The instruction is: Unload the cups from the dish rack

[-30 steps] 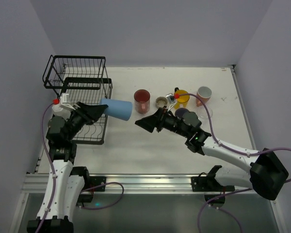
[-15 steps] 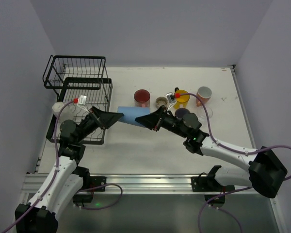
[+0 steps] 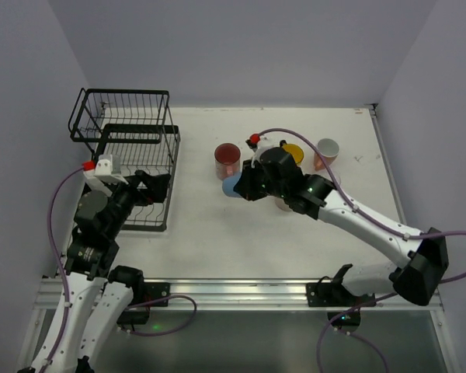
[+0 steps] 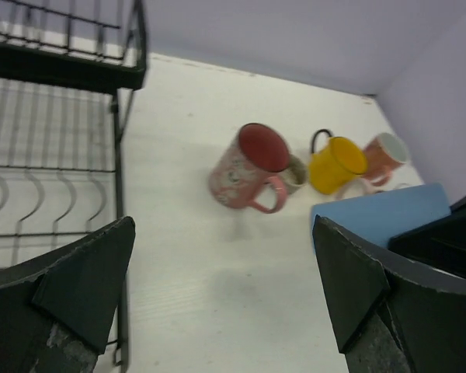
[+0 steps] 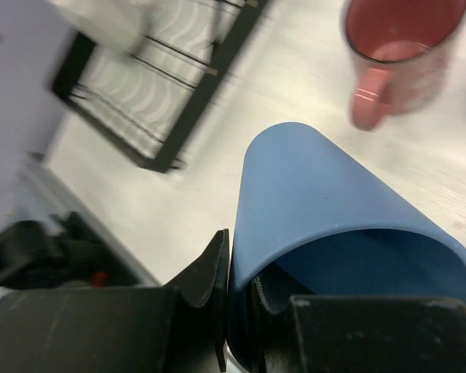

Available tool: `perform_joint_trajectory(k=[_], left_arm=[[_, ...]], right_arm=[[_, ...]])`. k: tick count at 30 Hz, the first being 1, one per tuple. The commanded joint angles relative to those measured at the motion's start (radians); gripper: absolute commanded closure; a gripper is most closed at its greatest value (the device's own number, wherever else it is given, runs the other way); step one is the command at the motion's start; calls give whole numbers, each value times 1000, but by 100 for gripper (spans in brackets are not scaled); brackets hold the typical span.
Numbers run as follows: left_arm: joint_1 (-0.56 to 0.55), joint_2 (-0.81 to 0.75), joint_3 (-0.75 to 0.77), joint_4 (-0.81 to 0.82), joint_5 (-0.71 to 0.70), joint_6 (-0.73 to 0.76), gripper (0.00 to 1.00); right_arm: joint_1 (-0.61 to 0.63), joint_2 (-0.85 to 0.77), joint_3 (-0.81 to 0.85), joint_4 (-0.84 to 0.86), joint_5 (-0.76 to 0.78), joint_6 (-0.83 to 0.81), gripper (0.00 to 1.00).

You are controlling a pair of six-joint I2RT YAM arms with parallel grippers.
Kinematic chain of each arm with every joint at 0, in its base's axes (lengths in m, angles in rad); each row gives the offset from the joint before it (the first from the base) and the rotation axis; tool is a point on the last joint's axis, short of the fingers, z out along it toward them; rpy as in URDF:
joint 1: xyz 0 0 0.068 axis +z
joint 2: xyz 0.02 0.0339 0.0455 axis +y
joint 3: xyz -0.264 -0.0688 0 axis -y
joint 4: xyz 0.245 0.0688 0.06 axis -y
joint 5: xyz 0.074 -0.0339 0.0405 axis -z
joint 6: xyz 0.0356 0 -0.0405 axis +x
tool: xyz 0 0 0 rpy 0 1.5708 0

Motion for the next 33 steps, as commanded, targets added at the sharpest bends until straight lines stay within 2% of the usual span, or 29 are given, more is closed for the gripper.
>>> perform_joint_trajectory(k=[1, 5, 13, 16, 19, 20, 21, 23, 25, 26, 27, 28, 31, 33], left_arm=[[-5, -35, -33, -171, -256, 175, 0], [-4, -107, -72, -138, -254, 175, 0], [-13, -114, -82, -131, -231, 179, 0], [-19, -121, -82, -135, -247, 176, 0], [-19, -115, -81, -138, -260, 175, 0], [-19, -108, -81, -140, -267, 175, 0], [-19, -103, -81, -142, -270, 172, 0], [-19, -88, -76, -148, -291, 170, 0], [-19, -78, -69, -158, -320, 165, 0], [-18, -69, -66, -163, -355, 161, 0], [-18, -66, -64, -163, -372, 158, 0], [-18, -60, -63, -163, -386, 156, 0], [-18, -14, -44, -181, -451, 133, 0], [-16, 36, -21, -206, -495, 97, 0]], right_arm=[[-1, 150, 152, -414, 168, -187, 100], [-3, 311, 253, -518, 242, -246, 100], [-4, 533, 399, -574, 277, -309, 100], [-3, 577, 412, -574, 274, -317, 96], [-3, 587, 412, -562, 273, -320, 84], [-3, 586, 412, -558, 271, -323, 78], [-3, 586, 412, -558, 273, -329, 67], [-3, 567, 413, -554, 285, -326, 59], [-3, 540, 406, -543, 288, -325, 47], [-1, 500, 402, -534, 290, -320, 40], [0, 476, 399, -528, 293, -319, 27], [0, 448, 389, -520, 293, -319, 21], [5, 312, 344, -467, 274, -313, 8], [8, 202, 291, -413, 254, -306, 4]])
